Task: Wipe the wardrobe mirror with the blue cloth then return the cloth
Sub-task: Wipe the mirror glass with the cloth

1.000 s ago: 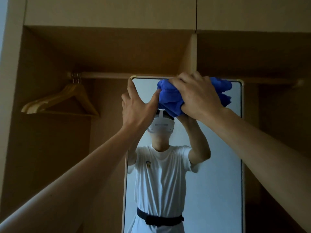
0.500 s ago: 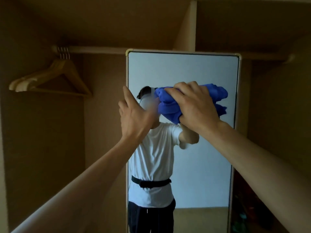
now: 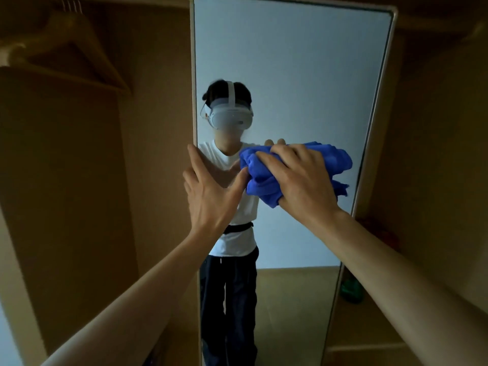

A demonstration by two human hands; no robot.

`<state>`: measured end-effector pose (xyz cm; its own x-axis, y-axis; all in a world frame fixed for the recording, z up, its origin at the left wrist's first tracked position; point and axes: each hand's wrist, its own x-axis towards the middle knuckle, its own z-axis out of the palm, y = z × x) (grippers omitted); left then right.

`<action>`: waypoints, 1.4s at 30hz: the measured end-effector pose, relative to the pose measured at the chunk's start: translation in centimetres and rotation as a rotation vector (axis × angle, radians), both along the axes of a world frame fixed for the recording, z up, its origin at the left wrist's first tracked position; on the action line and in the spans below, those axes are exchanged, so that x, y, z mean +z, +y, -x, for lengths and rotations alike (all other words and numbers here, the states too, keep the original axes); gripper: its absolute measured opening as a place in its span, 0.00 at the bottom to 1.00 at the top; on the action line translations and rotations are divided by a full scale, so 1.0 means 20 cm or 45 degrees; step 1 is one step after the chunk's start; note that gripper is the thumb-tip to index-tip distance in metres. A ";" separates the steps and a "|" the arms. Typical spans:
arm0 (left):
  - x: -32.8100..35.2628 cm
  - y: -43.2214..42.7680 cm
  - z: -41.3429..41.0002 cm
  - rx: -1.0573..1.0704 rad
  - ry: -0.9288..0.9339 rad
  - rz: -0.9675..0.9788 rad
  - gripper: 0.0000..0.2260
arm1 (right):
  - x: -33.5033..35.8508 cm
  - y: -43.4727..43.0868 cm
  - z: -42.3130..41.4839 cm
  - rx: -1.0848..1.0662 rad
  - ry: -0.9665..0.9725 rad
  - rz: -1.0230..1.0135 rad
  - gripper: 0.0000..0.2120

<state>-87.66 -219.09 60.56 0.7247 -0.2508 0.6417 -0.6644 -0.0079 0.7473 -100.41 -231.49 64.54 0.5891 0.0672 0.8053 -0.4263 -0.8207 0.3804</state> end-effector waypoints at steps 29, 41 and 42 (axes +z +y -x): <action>-1.22 0.07 0.13 0.031 0.380 -0.204 0.53 | -1.28 0.03 0.08 -0.005 0.128 -0.186 0.26; -1.77 0.09 0.12 -0.013 0.522 -0.261 0.55 | -1.88 0.05 0.07 -0.001 0.190 -0.260 0.24; -1.81 0.10 0.11 -0.016 0.536 -0.266 0.55 | -1.94 0.05 0.07 0.003 0.194 -0.271 0.22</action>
<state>-89.94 -217.17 24.29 0.9074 -0.3534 0.2275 -0.3048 -0.1807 0.9351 -101.87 -230.43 25.80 0.7048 -0.0923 0.7033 -0.3749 -0.8902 0.2589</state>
